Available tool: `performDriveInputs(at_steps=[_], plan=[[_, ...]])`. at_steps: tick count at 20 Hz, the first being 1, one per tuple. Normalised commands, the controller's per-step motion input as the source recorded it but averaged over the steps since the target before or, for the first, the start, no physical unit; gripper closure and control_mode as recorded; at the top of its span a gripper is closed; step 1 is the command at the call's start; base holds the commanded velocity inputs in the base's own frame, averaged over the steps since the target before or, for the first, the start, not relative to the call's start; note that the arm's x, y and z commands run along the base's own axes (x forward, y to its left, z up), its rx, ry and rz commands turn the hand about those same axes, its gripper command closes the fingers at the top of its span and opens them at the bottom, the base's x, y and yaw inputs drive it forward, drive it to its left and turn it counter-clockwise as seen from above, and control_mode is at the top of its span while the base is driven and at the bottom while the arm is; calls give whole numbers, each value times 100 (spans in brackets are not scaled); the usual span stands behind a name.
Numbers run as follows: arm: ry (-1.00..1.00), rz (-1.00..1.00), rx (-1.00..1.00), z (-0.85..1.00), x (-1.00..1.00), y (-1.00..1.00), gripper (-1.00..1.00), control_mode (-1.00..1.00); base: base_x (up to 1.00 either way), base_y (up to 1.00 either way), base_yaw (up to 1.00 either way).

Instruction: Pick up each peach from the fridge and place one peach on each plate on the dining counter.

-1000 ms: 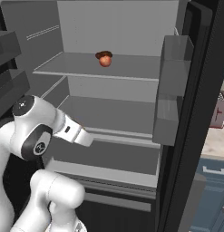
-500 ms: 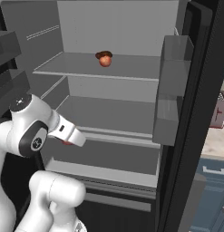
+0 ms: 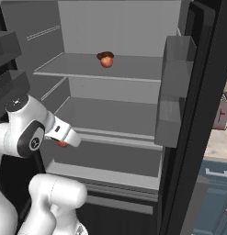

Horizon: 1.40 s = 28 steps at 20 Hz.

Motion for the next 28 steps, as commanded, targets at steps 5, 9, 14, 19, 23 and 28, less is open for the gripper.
performDriveInputs(at_steps=[5, 9, 14, 19, 23, 28], plan=[[0, 0, 0, 0, 0, 0, 100, 100, -26, 0, 17], [0, 0, 0, 0, 0, 0, 100, 100, -39, 0, 20], [0, 0, 0, 0, 0, 0, 100, 100, -61, 0, 21], [0, 0, 0, 0, 0, 0, 100, 100, -69, -3, 19], [0, 0, 0, 0, 0, 0, 100, 100, -81, -4, 5], [0, 0, 0, 0, 0, 0, 100, 100, -75, 0, -13]])
